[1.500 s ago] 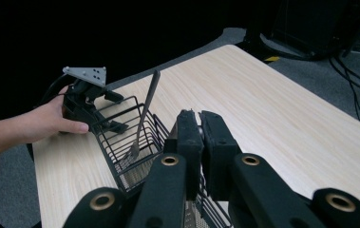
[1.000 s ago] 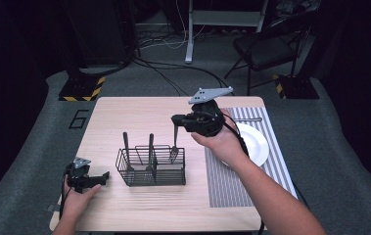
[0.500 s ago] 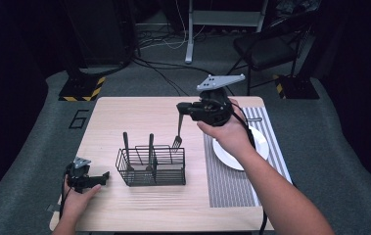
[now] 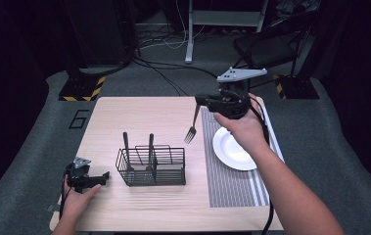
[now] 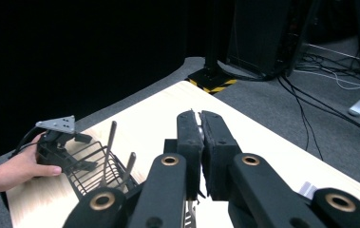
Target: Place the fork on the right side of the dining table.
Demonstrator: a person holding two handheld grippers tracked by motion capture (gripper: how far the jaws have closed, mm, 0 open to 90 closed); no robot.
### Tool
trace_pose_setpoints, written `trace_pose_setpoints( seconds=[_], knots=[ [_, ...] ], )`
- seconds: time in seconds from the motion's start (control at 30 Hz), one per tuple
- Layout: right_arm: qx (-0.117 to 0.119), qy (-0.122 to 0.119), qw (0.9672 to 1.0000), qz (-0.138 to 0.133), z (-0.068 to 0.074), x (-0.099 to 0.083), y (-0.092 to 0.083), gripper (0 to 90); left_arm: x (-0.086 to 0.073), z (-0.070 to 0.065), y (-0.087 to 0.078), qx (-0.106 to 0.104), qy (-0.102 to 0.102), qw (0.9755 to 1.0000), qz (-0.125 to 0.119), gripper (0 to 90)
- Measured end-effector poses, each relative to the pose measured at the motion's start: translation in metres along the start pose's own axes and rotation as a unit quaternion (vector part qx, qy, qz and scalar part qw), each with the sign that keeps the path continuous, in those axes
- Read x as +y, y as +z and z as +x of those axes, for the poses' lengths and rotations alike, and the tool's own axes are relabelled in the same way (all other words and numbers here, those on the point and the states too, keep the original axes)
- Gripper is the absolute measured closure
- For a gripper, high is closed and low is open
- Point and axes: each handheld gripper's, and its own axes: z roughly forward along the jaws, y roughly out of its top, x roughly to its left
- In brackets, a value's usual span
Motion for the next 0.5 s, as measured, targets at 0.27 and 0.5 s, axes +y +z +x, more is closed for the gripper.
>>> trace_pose_setpoints(
  seconds=[0.27,0.5],
  knots=[
    [-0.019,0.013,0.9997,0.003,-0.011,-0.018,-0.005,87.0,0.000,0.000,0.000,0.000,0.000,1.0000,0.000,0.4],
    [-0.031,0.024,0.9992,0.006,-0.016,-0.036,-0.008,86.9,0.000,0.000,0.000,0.000,0.000,1.0000,0.000,0.4]
  ],
)
